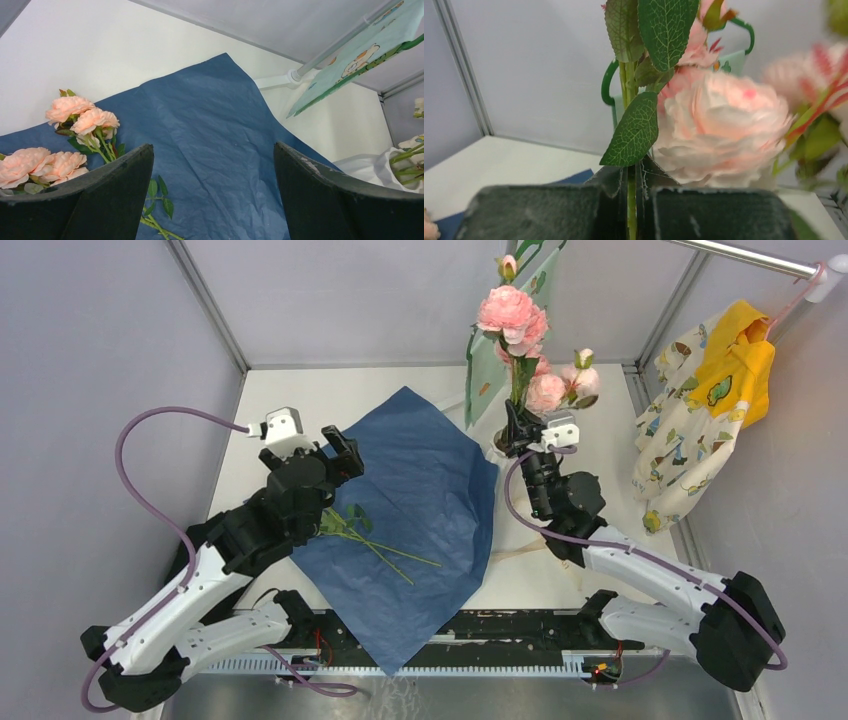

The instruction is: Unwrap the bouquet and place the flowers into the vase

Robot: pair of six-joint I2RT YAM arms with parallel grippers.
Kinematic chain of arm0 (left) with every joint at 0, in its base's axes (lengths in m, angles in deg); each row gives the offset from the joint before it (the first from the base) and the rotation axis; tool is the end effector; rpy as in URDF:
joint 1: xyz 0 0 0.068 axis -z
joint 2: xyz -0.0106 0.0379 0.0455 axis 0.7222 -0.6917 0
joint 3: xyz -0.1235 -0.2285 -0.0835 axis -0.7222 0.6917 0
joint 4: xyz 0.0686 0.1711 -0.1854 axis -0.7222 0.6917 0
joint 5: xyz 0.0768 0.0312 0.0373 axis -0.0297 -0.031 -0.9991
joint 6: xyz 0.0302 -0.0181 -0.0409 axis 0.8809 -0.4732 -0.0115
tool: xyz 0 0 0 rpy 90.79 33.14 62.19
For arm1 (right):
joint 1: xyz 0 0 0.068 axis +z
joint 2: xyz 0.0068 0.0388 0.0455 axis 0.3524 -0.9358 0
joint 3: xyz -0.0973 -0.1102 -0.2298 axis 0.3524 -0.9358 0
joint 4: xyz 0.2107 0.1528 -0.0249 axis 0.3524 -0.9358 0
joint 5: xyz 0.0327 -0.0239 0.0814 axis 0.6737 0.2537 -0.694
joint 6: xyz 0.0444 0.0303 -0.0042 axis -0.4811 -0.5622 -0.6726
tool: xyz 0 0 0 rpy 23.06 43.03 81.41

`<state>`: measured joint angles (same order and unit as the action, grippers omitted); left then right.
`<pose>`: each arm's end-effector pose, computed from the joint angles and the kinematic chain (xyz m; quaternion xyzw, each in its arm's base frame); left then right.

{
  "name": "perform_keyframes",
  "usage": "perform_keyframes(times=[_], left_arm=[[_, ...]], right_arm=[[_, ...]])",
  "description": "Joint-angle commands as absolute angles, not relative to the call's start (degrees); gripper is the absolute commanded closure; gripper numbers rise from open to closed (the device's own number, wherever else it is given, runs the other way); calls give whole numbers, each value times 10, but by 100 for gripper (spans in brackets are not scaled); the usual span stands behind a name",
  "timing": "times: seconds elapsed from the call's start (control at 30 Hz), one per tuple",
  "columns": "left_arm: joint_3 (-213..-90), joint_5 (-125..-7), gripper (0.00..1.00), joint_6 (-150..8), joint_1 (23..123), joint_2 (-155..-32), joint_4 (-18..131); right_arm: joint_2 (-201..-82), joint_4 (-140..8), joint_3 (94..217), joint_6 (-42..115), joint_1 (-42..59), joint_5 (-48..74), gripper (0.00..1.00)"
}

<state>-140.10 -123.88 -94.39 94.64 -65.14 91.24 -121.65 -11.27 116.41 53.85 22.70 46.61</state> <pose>0.1227 -0.0975 0.3915 -0.1567 0.7616 -0.0993 0.6210 0.1798 0.1483 0.3492 -0.0521 0.5246 0.1285 0.8400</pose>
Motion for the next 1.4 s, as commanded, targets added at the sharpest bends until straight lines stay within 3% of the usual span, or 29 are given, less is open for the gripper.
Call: perform_keyframes(times=[0.0,0.2,0.33,1.13,1.37], left_arm=[[-1407,-1240,6,-955,948,-654,880],[-1405,-1240,6,-955,948,-656,880],[-1405,-1240,6,-954,947,-657,879],[-1407,-1232,5,-953,948,-679,864],[-1400,-1251,5,-957,948,-652,871]], right_arm=[[-1215,-143,1145,501,225,465,94],[-1199,-152,1109,470,225,462,60],[-1186,-164,1100,465,225,466,48],[-1012,-335,1097,367,225,398,3],[-975,-352,1084,312,228,245,2]])
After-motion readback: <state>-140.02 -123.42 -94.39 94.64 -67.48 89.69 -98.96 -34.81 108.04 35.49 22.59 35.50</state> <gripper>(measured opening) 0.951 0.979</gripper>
